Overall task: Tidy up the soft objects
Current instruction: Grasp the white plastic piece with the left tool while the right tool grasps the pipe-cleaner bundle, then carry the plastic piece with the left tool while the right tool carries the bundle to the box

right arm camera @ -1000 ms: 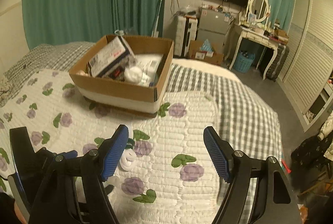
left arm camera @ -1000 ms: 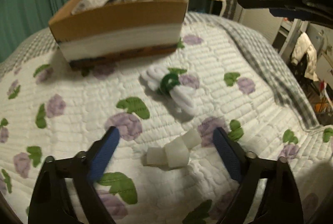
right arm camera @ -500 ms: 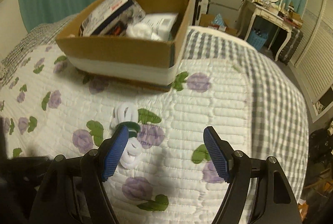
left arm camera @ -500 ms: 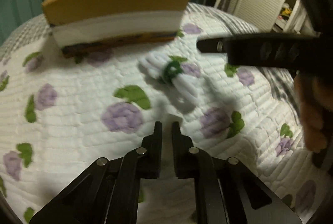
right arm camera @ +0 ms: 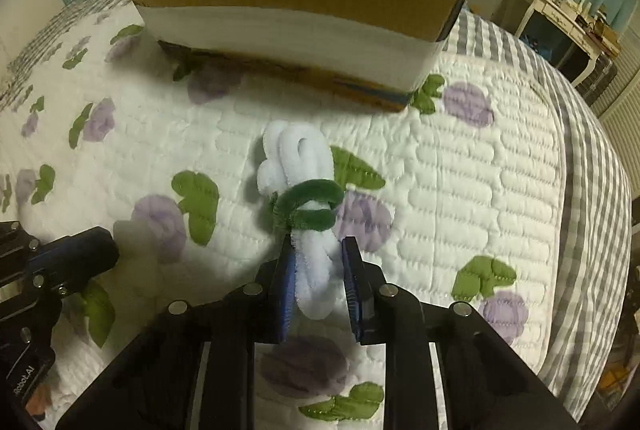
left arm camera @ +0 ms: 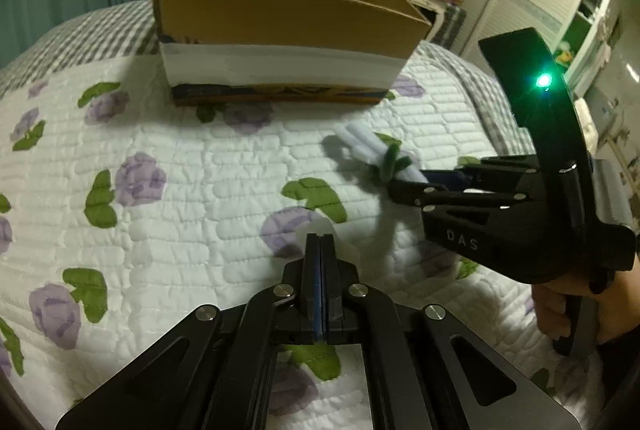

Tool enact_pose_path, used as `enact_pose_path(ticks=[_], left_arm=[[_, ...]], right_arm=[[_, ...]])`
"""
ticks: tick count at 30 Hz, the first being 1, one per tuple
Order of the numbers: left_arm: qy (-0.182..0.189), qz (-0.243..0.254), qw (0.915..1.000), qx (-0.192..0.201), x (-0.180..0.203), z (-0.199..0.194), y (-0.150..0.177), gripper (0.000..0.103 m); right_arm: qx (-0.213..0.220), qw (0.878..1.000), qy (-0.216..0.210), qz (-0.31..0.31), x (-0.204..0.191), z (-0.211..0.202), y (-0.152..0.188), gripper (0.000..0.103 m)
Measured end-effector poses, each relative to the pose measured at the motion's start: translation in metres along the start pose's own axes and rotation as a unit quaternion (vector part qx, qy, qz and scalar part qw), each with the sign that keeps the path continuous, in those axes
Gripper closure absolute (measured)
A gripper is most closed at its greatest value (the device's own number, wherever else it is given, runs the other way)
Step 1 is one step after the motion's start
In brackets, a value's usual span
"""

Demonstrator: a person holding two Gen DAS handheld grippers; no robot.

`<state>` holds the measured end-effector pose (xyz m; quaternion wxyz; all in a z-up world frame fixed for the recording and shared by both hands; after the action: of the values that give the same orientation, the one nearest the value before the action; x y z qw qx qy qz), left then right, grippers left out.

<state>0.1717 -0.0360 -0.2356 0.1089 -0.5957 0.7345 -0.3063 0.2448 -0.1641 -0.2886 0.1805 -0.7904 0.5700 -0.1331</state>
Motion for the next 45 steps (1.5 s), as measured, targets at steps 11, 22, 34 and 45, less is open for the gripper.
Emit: enact_pose_path(ticks=[11,22,34,45], left_arm=[[0.001,0.019,0.9998,0.01,0.018,-0.023,-0.002,0.1],[-0.03,0.03,0.998,-0.046,0.032,0.03,0.011,0.096],[-0.057,0.011,0.9983,-0.002,0.04,0.007,0.003,0.024],[-0.071,0.017,0.9965,-0.041,0.037,0.054,0.003,0.077]], right_arm=[[0.081,0.995,0.014,0.053,0.023,-0.069,0.003,0.087],[0.124,0.99,0.023,0.063,0.025,-0.111,0.007,0.087],[0.135,0.988,0.032,0.073,0.039,-0.127,0.014,0.087],[0.148,0.986,0.034,0.076,0.036,-0.138,0.011,0.087]])
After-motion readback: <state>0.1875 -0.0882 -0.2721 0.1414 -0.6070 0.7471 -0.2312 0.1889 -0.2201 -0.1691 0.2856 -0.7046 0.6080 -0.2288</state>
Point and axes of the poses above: each gripper's, at about its wrist camera, not at the fingertips, and z roughly the way its jaws point, x to its right, y to its underside, the point moved 2 cm from there along z, roughly the way its jaws point, and after that the axes turned 1 degree about -y, right-handed, at the moved point
